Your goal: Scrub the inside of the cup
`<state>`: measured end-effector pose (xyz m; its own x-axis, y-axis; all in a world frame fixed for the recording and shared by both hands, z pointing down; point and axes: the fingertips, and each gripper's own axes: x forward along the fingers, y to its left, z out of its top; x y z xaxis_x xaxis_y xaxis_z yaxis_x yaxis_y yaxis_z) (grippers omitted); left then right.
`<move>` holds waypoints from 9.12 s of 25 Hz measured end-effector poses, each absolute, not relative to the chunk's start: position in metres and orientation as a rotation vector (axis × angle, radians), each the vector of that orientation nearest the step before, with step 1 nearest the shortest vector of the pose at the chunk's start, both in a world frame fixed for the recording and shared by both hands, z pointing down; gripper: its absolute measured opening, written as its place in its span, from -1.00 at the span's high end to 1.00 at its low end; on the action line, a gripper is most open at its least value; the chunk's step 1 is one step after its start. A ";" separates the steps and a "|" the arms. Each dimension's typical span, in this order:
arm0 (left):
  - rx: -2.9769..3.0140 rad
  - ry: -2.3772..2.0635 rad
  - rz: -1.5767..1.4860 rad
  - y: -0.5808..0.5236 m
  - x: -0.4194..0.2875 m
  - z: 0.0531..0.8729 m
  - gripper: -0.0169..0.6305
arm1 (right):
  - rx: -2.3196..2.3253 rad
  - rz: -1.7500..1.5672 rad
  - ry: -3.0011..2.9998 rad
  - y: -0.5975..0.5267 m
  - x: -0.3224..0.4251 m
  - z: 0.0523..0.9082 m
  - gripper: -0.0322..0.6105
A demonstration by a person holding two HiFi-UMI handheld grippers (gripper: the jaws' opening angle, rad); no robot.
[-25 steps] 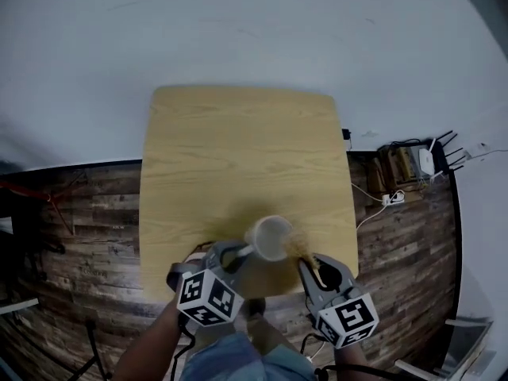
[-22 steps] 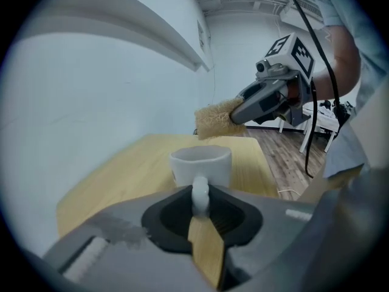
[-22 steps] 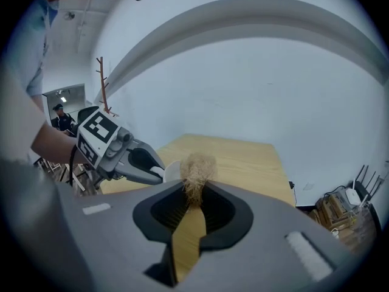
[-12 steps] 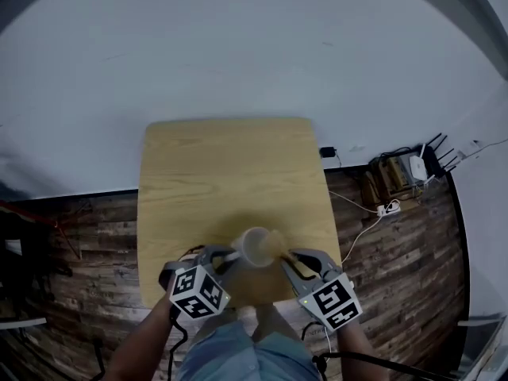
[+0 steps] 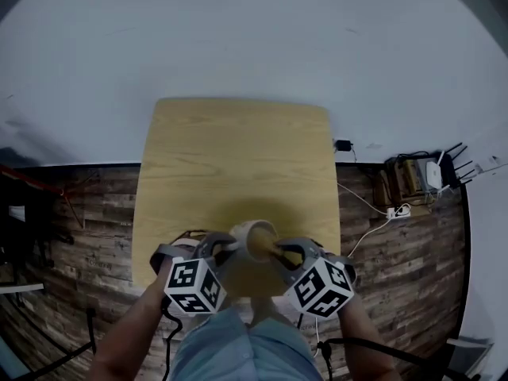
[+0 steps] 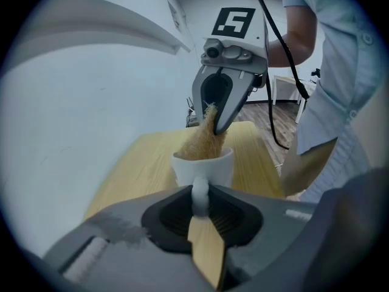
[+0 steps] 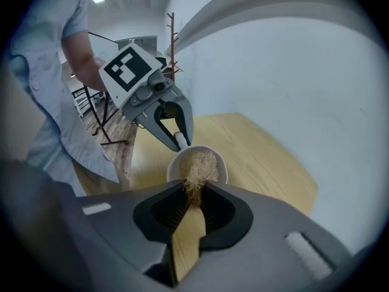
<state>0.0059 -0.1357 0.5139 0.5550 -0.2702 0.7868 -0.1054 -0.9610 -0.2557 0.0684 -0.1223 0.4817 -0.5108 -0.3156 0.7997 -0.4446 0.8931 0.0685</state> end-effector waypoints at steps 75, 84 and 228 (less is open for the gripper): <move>-2.429 0.114 -1.369 -0.134 0.030 0.504 0.73 | 0.540 0.679 -2.070 -0.120 0.073 0.528 0.75; -2.403 0.058 -1.385 -0.131 0.033 0.505 0.73 | 0.553 0.663 -2.132 -0.135 0.061 0.502 0.75; -2.845 1.232 -0.798 -0.142 -0.095 0.428 0.70 | 1.209 0.432 -2.605 -0.164 0.069 0.353 0.73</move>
<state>-0.0948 -0.1418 0.4285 0.5799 -0.6685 0.4656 -0.6980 -0.7024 -0.1391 0.0695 -0.1645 0.3531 -0.6303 -0.7015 0.3326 -0.7713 0.6145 -0.1656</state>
